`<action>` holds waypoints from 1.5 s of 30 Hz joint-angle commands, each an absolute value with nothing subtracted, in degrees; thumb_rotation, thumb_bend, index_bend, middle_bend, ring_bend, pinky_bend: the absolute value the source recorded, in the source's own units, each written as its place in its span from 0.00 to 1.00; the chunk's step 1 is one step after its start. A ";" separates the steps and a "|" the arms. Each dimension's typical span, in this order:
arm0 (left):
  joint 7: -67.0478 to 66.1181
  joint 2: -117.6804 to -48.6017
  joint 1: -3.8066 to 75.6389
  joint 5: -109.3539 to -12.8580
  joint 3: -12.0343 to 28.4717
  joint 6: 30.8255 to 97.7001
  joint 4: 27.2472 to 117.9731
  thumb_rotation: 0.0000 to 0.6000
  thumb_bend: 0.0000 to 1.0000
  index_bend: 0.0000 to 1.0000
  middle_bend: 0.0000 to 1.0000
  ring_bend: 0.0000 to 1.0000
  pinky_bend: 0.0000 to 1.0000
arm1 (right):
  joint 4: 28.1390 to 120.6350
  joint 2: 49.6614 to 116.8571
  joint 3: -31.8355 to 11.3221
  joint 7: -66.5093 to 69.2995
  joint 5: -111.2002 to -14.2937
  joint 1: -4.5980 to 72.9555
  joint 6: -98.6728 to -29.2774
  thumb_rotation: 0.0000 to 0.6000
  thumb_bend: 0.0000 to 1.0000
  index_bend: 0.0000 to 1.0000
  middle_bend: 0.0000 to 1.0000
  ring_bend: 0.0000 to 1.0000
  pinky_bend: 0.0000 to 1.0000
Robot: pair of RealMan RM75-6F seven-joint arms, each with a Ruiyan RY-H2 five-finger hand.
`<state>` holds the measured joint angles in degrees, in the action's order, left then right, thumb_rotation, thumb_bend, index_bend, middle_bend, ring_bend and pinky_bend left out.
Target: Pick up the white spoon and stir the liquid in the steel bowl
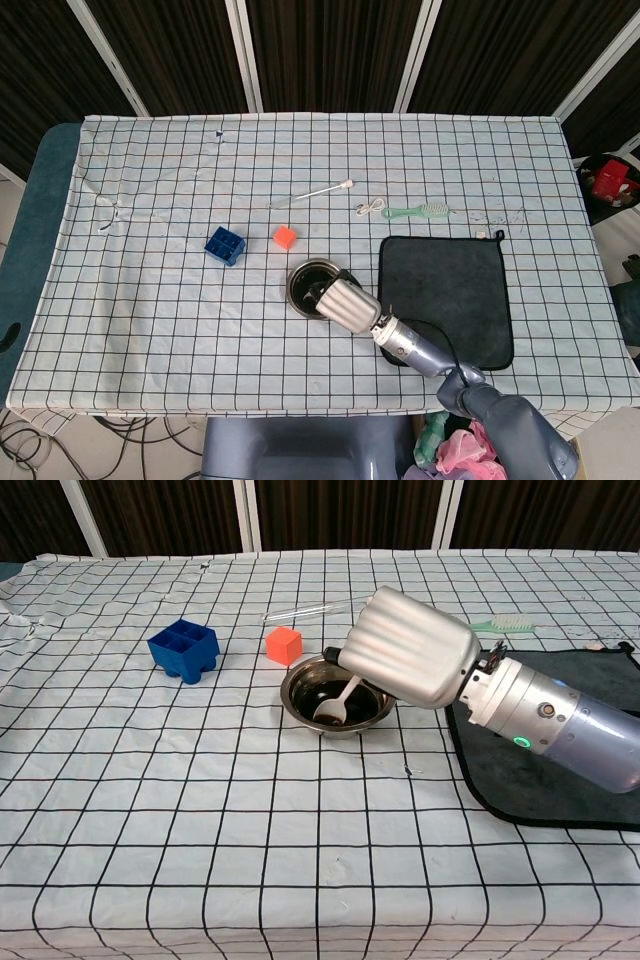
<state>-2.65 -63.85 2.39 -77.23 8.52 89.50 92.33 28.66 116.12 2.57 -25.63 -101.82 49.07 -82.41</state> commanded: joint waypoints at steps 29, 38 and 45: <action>-3.06 -63.94 2.55 -76.74 8.68 89.15 92.20 1.00 0.22 0.10 0.01 0.00 0.02 | 17.79 121.85 0.01 -21.83 -98.84 51.69 -78.70 1.00 0.38 0.70 0.90 1.00 1.00; -3.22 -64.01 2.58 -76.63 8.73 89.14 92.16 1.00 0.22 0.10 0.01 0.00 0.02 | 17.59 121.19 0.57 -21.63 -98.85 51.32 -79.20 1.00 0.38 0.70 0.90 1.00 1.00; -3.41 -64.08 2.58 -76.54 8.77 89.19 92.18 1.00 0.22 0.10 0.01 0.00 0.02 | 18.57 119.99 1.57 -22.06 -99.25 50.48 -79.89 1.00 0.38 0.70 0.90 1.00 1.00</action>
